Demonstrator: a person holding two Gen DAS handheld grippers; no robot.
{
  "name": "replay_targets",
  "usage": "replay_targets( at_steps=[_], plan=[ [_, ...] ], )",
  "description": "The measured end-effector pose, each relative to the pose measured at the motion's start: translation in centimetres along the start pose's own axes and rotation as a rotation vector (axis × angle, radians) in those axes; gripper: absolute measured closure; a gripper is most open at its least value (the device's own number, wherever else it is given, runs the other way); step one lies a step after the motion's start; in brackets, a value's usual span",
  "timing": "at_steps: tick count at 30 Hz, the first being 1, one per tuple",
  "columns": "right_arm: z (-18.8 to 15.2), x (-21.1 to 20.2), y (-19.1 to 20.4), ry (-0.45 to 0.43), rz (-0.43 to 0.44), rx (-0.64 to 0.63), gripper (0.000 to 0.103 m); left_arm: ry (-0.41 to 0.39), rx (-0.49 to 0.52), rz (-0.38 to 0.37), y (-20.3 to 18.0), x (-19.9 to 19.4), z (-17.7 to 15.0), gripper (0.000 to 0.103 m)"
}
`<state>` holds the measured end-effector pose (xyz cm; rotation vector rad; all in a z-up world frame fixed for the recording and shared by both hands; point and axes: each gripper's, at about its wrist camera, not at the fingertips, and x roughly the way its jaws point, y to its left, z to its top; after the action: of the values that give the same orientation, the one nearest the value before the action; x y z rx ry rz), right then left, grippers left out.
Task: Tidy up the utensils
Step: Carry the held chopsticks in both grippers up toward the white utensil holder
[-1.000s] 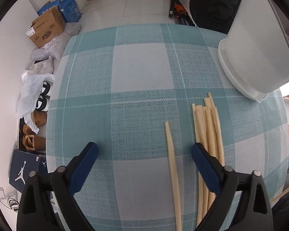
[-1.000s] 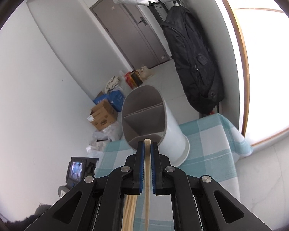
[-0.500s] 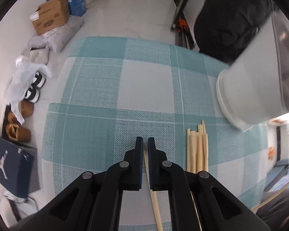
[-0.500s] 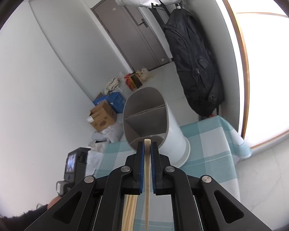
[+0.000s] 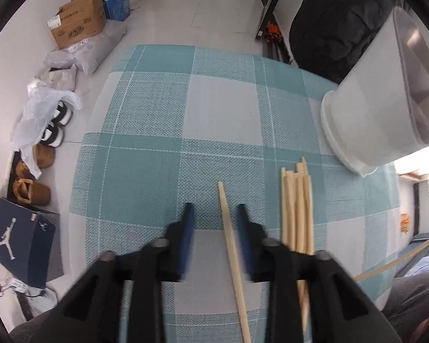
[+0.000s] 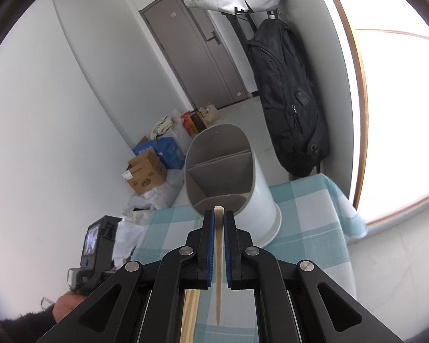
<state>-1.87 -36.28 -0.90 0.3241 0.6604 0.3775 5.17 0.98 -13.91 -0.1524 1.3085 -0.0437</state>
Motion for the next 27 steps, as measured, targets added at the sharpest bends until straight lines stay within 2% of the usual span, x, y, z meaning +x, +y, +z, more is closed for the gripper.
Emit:
replay_targets(
  at_steps=[1, 4, 8, 9, 10, 12, 13, 15, 17, 18, 22, 24, 27],
  plan=[
    [0.0, -0.1, 0.1, -0.004, -0.004, -0.007, 0.097, -0.003, 0.0, 0.001, 0.0, 0.0, -0.1, 0.053],
    [0.1, -0.1, 0.1, -0.005, -0.001, -0.01, 0.097, -0.02, 0.026, 0.033, -0.2, 0.0, -0.4, 0.053],
    [0.1, -0.1, -0.1, -0.002, 0.009, 0.002, 0.097, -0.023, 0.125, 0.145, -1.6, 0.3, -0.6, 0.053],
    [0.2, -0.2, -0.1, -0.001, 0.012, 0.005, 0.097, -0.017, 0.125, 0.159, -1.6, 0.3, -0.5, 0.053],
    [0.2, -0.2, -0.1, -0.001, 0.015, 0.008, 0.097, -0.008, 0.121, 0.156, -1.5, 0.3, -0.4, 0.061],
    [0.3, -0.4, -0.1, -0.002, 0.022, 0.012, 0.097, 0.027, 0.111, 0.117, -1.5, 0.3, 0.1, 0.075],
    [0.3, -0.4, -0.1, -0.002, 0.023, 0.013, 0.097, 0.033, 0.123, 0.116, -1.8, 0.4, 0.1, 0.088],
    [0.3, -0.4, -0.1, 0.002, 0.026, 0.014, 0.097, 0.04, 0.17, 0.105, -2.8, 0.5, 0.1, 0.1],
    [0.2, -0.3, 0.1, 0.005, 0.027, 0.012, 0.097, 0.022, 0.173, 0.097, -2.9, 0.5, 0.0, 0.101],
    [0.2, -0.4, 0.2, 0.004, 0.027, 0.009, 0.097, 0.016, 0.148, 0.046, -2.4, 0.5, 0.1, 0.101],
    [0.0, -0.4, 0.4, 0.005, 0.02, -0.003, 0.097, -0.029, 0.062, -0.048, -0.7, -0.2, 0.1, 0.101],
    [-0.1, -0.4, 0.5, 0.005, 0.018, -0.007, 0.097, -0.089, 0.039, -0.073, -0.1, -1.3, -0.2, 0.101],
    [-0.2, -0.4, 0.7, 0.0, 0.016, -0.017, 0.097, -0.229, 0.014, -0.113, 0.6, -4.4, -1.0, 0.101]
  ],
)
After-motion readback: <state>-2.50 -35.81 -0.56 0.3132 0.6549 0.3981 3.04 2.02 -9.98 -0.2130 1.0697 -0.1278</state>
